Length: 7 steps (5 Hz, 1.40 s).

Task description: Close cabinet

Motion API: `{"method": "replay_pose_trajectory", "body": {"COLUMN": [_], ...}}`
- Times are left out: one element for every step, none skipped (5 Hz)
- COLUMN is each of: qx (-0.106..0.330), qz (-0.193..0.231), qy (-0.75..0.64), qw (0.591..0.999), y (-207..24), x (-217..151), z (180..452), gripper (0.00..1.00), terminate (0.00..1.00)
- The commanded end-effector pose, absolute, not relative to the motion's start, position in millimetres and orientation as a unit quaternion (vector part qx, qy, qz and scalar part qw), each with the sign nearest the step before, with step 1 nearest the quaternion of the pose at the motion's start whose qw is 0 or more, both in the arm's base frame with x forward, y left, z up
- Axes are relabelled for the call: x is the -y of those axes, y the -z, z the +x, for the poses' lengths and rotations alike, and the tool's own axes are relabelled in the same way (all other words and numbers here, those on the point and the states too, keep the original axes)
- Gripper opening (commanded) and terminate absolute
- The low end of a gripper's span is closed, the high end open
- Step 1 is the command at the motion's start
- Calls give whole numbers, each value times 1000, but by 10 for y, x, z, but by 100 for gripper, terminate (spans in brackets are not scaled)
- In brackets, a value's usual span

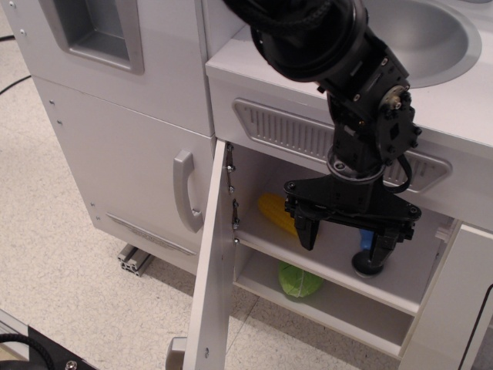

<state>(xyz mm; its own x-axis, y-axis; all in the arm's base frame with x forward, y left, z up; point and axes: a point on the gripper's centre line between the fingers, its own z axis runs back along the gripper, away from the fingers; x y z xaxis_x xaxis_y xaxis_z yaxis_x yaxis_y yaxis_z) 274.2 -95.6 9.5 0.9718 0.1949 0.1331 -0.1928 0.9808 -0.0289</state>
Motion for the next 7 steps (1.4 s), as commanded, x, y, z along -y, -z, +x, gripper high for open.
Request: {"method": "replay_pose_trajectory", "body": {"qx": [68,76,85,91,78,77,62], "qz": [-8,-11,-9,-10,4,24,32], "qy": [-98,-96,-104,-95,-108,-110,-116], "qw": [993,992,991,991,991,991,991], "y": [-95,-289,-375,-447,-436,-367,-290], "x": [956,721,440,231,28,-62,-77], "z": [2742,2622,2542,2458,2366,2270,2198], "gripper": [100,100,100,100,100,100,100], "terminate": [0,0,0,0,0,0,0]}}
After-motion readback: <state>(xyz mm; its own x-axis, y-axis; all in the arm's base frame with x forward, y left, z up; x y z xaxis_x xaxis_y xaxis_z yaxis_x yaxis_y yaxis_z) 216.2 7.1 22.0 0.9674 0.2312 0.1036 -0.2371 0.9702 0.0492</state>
